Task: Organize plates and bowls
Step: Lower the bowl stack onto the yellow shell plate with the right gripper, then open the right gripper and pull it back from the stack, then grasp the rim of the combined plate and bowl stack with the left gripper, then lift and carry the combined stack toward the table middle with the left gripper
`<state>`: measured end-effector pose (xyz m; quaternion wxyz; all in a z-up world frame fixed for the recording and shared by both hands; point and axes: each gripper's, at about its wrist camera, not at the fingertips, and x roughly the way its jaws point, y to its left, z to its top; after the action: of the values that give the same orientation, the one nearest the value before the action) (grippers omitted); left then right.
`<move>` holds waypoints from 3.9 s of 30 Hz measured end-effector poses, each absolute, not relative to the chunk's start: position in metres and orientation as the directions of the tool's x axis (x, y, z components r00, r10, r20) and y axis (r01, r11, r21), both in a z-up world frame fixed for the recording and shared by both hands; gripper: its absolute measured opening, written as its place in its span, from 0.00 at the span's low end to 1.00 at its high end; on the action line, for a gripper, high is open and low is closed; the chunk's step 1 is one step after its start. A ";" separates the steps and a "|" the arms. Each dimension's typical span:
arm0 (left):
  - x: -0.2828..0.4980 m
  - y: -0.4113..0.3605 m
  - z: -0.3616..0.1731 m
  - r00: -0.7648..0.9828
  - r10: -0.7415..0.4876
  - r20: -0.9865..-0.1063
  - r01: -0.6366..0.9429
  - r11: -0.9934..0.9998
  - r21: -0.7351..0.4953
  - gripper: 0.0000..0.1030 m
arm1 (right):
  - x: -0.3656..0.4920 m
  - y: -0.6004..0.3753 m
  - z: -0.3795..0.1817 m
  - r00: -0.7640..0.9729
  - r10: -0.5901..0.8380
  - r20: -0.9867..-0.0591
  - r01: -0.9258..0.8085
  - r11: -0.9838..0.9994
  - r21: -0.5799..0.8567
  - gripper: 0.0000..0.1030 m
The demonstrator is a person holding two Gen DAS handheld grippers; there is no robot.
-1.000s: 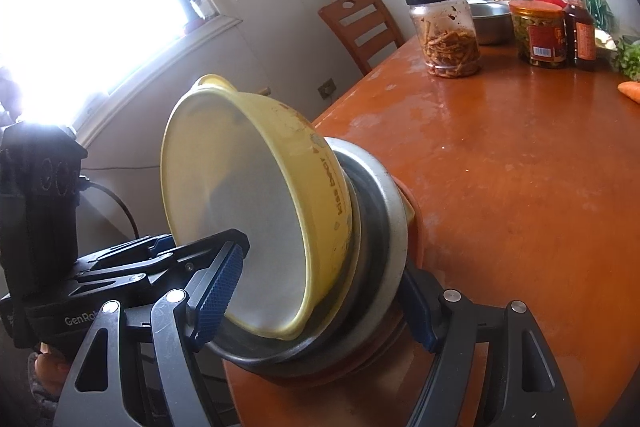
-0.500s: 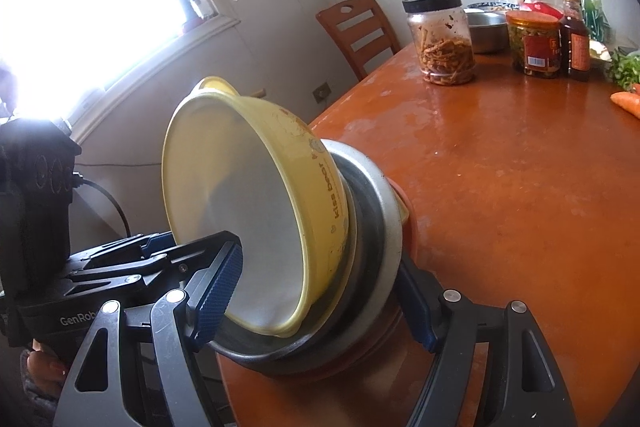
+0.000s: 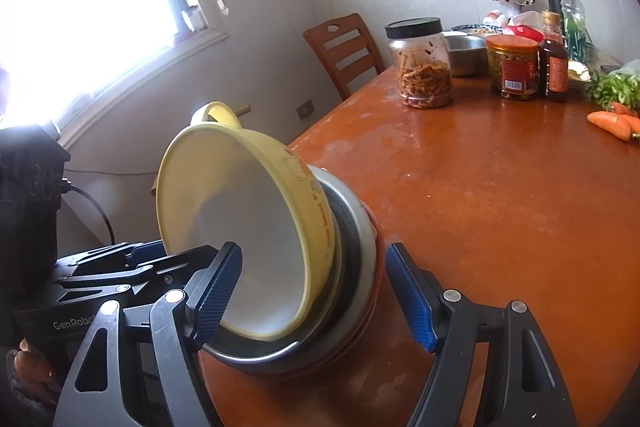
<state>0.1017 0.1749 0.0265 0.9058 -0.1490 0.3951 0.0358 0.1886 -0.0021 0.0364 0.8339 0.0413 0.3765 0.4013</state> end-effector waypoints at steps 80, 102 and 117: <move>0.121 0.194 -0.004 0.625 -0.158 -0.764 -0.166 0.930 -0.328 0.77 | 0.182 -0.013 0.000 0.287 0.735 -0.614 -0.539 0.654 0.531 0.78; 0.159 0.200 -0.020 0.566 -0.314 -0.762 -0.117 0.885 -0.451 0.83 | 0.201 -0.008 -0.011 0.280 0.746 -0.604 -0.546 0.641 0.539 0.78; 0.163 0.194 -0.020 0.566 -0.299 -0.768 -0.104 0.899 -0.426 0.87 | 0.204 -0.013 -0.010 0.288 0.742 -0.605 -0.560 0.643 0.522 0.77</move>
<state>0.1634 0.1942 -0.0199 0.8578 -0.2176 0.4621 -0.0568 0.2035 -0.0132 -0.0101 0.7957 0.1049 0.4340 0.4093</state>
